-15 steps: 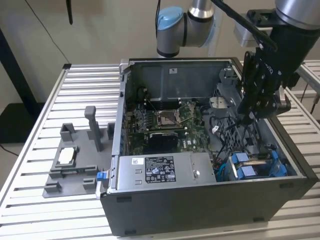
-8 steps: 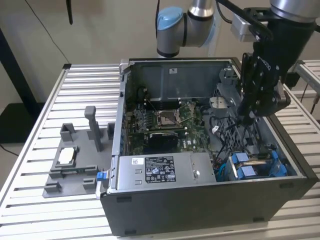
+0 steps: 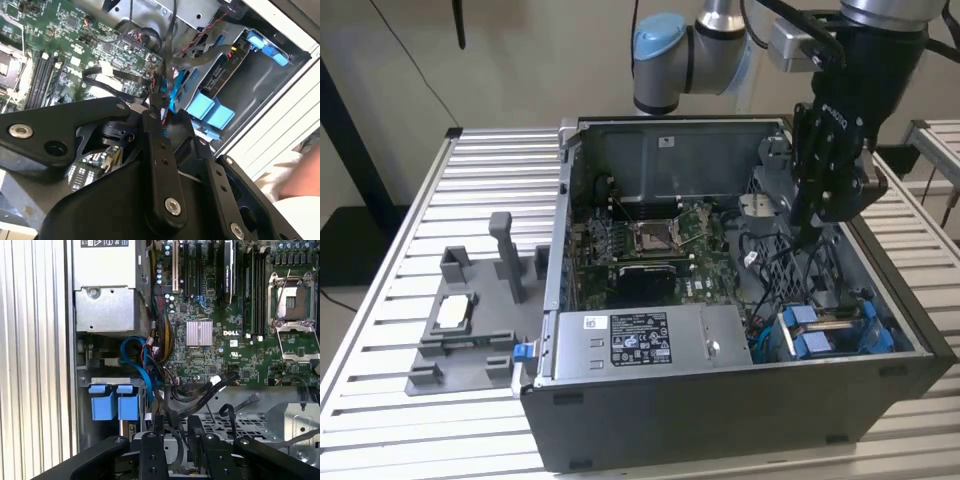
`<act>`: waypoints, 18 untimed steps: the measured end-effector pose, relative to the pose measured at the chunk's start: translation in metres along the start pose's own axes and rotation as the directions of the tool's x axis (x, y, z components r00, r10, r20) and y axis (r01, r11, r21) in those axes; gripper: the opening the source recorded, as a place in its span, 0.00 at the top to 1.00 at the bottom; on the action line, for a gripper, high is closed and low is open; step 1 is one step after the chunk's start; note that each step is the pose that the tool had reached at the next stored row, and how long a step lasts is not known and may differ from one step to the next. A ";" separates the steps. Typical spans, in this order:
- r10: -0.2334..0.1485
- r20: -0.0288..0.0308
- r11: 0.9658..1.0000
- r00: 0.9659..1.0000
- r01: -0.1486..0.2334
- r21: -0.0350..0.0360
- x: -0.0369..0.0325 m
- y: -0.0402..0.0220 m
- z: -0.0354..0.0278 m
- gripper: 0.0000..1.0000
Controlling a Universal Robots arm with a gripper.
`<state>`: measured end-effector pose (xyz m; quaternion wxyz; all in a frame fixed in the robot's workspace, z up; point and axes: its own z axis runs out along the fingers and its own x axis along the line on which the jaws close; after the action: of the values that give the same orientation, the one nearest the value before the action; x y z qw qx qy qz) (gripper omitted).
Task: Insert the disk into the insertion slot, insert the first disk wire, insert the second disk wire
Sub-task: 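Insert the second disk wire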
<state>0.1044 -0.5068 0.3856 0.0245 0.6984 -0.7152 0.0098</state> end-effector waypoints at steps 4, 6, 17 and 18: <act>-0.013 -0.003 1.000 1.000 0.013 0.011 -0.0001 0.0032 0.0035 0.67; -0.020 -0.003 1.000 1.000 0.020 0.017 -0.0002 0.0049 0.0061 0.67; -0.055 -0.004 0.998 0.998 0.055 0.039 -0.0002 0.0196 0.0126 0.67; -0.056 -0.004 0.998 0.998 0.056 0.040 -0.0001 0.0215 0.0127 0.67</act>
<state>0.0826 -0.5067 0.3734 0.0118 0.7187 -0.6948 0.0248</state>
